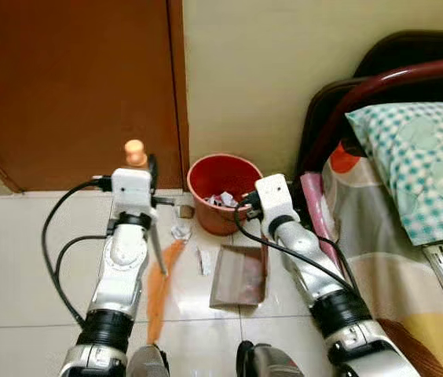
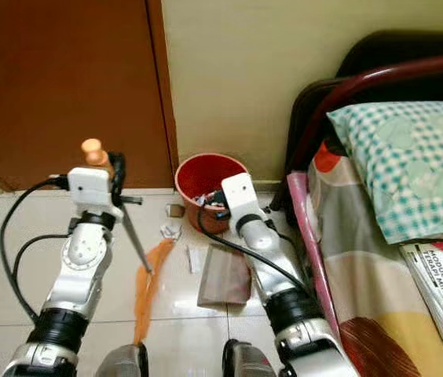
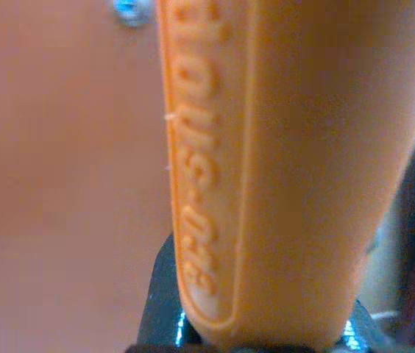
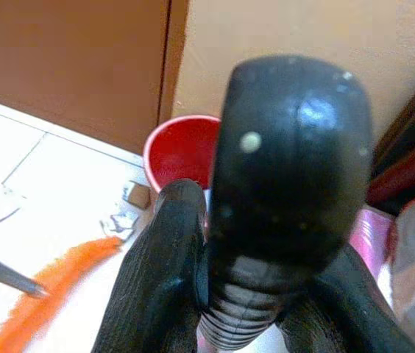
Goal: Sweep floor
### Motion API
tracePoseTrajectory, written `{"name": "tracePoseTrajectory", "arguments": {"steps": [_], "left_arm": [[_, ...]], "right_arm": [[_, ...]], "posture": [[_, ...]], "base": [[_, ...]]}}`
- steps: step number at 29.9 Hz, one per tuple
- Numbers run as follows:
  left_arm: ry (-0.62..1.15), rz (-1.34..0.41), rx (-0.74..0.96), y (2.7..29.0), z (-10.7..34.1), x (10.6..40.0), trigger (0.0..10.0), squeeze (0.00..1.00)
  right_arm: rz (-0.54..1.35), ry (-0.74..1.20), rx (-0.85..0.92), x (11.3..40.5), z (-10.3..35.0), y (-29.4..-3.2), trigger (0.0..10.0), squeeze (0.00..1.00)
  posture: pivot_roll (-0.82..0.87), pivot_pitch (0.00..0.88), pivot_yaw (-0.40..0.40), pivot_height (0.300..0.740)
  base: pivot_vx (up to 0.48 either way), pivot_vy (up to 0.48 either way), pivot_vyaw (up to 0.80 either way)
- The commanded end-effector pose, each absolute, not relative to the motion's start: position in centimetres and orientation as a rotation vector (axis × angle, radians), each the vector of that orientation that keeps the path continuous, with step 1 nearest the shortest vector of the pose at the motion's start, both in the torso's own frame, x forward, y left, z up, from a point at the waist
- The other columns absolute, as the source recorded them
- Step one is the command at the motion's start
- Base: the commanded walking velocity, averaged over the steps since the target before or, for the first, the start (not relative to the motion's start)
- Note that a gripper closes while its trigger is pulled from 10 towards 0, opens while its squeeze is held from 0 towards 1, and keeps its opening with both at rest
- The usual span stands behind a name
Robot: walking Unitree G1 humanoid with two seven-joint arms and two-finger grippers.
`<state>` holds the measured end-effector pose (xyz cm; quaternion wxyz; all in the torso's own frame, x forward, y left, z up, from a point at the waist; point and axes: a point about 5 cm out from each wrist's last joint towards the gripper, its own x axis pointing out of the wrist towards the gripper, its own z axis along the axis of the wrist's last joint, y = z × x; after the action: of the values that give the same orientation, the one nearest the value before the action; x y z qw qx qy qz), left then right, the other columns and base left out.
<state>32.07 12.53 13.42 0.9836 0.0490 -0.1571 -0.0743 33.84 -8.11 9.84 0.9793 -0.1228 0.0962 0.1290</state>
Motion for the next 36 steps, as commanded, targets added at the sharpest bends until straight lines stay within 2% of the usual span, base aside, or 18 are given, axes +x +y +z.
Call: {"name": "tracePoseTrajectory", "arguments": {"steps": [1, 6, 11, 18, 22, 26, 31, 36], "left_arm": [[-0.371, -0.217, 0.060, 11.3, 14.2, 32.2, 10.0, 0.00], [-0.360, -0.350, 0.025, 9.6, 13.9, 32.0, 10.0, 0.00], [-0.359, -0.426, -0.026, 8.3, 13.8, 31.6, 10.0, 0.00], [-0.420, -0.413, -0.159, 7.1, 16.3, 31.1, 10.0, 0.00], [-0.454, -0.367, -0.230, 7.4, 17.8, 31.0, 10.0, 0.00], [-0.496, -0.309, -0.177, 9.1, 18.6, 31.0, 10.0, 0.00], [-0.529, -0.203, -0.064, 13.1, 19.5, 30.6, 10.0, 0.00], [-0.568, -0.124, -0.012, 15.7, 21.0, 30.2, 10.0, 0.00]], "right_arm": [[0.281, 0.186, -0.236, 33.9, 9.9, -7.4, 10.0, 0.00], [0.334, 0.196, -0.222, 33.6, 9.9, -6.2, 10.0, 0.00], [0.352, 0.229, -0.226, 33.1, 9.0, -6.3, 10.0, 0.00], [0.354, 0.246, -0.231, 32.7, 8.3, -6.6, 10.0, 0.00], [0.362, 0.241, -0.233, 32.9, 8.5, -6.5, 10.0, 0.00], [0.354, 0.228, -0.234, 33.3, 8.8, -6.9, 10.0, 0.00], [0.329, 0.220, -0.233, 33.6, 9.0, -8.3, 10.0, 0.00], [0.304, 0.213, -0.235, 33.8, 9.1, -9.8, 10.0, 0.00]], "posture": [[0.04, 0.273, -0.039, 0.740], [0.03, 0.283, -0.038, 0.740], [0.02, 0.278, -0.038, 0.740], [0.03, 0.258, -0.046, 0.740], [0.03, 0.249, -0.048, 0.740], [0.03, 0.219, -0.046, 0.740], [0.03, 0.184, -0.042, 0.740], [0.04, 0.171, -0.041, 0.740]], "base": [[0.000, 0.000, 0.00], [0.000, 0.000, 0.00], [0.000, 0.000, 0.00], [0.000, 0.000, 0.00], [0.000, 0.000, 0.00], [0.000, 0.000, 0.00], [0.000, 0.000, 0.00], [0.000, 0.000, 0.00]]}}
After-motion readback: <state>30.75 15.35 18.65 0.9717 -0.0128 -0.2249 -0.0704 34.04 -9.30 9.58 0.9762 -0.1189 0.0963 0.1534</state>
